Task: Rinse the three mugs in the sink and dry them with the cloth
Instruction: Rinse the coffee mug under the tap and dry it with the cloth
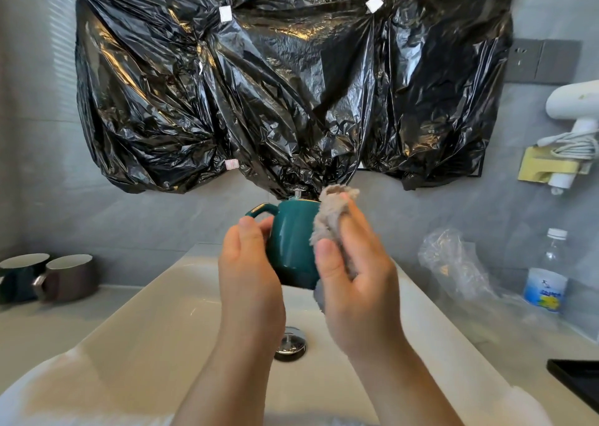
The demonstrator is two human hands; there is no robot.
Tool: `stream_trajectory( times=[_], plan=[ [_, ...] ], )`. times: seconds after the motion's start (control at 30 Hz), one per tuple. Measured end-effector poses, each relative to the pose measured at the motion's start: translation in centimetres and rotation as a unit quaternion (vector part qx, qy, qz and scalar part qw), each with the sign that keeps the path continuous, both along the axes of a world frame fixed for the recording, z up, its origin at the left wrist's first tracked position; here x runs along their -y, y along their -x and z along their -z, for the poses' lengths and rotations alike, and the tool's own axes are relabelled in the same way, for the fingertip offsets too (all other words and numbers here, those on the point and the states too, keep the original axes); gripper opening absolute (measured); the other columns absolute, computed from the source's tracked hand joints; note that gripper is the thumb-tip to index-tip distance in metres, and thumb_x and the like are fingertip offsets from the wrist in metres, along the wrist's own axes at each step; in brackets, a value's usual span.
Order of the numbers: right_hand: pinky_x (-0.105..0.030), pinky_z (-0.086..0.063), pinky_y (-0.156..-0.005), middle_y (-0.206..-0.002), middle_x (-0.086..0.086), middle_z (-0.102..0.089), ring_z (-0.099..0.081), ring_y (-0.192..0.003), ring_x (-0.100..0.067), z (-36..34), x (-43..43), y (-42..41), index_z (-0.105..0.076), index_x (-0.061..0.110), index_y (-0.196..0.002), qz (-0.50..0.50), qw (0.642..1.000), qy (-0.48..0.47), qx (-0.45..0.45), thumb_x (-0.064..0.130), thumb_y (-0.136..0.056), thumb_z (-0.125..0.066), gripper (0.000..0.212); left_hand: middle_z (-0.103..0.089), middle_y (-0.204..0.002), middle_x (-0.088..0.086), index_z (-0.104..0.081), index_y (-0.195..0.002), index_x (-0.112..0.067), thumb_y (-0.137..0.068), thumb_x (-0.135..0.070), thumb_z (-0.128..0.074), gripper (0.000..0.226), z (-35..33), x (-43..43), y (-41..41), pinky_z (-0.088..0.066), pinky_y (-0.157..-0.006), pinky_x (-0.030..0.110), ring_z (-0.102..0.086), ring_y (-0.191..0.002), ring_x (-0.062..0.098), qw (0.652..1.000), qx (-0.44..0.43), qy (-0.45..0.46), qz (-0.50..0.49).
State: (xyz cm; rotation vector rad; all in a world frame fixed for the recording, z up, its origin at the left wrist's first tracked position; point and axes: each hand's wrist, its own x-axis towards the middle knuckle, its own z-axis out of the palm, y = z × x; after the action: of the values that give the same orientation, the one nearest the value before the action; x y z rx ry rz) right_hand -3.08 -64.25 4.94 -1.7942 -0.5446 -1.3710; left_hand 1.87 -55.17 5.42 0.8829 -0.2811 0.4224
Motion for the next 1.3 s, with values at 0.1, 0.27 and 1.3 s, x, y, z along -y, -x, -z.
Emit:
stream_trajectory(
  times=[0.1, 0.27, 1.3],
  plan=[
    [-0.053, -0.039, -0.112, -0.144, -0.012, -0.054, -0.044, -0.141, -0.027, 0.4, -0.6, -0.4, -0.063, 0.004, -0.129, 0.094, 0.992, 0.082, 0.033, 0.023, -0.099, -0.047, 0.039, -0.075, -0.081, -0.014, -0.073, -0.08, -0.043, -0.089, -0.05, -0.043, 0.032, 0.6, 0.0, 0.2, -0.051, -0.07, 0.026, -0.067, -0.077, 0.006, 0.99, 0.065, -0.084, -0.094],
    [-0.035, -0.05, -0.104, -0.13, 0.003, -0.067, -0.059, -0.123, -0.006, -0.3, 0.2, 0.1, -0.061, 0.012, -0.135, -0.054, 0.987, -0.144, -0.047, 0.024, -0.096, -0.05, 0.042, -0.076, -0.073, -0.004, -0.068, -0.07, -0.017, -0.103, -0.037, -0.041, 0.047, -0.5, -0.2, 0.6, -0.06, -0.068, 0.035, -0.073, -0.072, 0.016, 0.997, -0.005, 0.072, 0.039],
    [-0.033, -0.052, -0.101, -0.126, 0.009, -0.07, -0.061, -0.122, -0.008, -0.1, 0.4, 0.2, -0.063, 0.02, -0.134, -0.162, 0.962, -0.21, -0.06, 0.027, -0.096, -0.052, 0.04, -0.066, -0.069, 0.005, -0.062, -0.087, -0.017, -0.103, -0.034, -0.056, 0.023, -0.3, -1.1, 0.2, -0.052, -0.057, 0.035, -0.06, -0.062, 0.022, 0.997, -0.062, -0.037, -0.029]
  ],
)
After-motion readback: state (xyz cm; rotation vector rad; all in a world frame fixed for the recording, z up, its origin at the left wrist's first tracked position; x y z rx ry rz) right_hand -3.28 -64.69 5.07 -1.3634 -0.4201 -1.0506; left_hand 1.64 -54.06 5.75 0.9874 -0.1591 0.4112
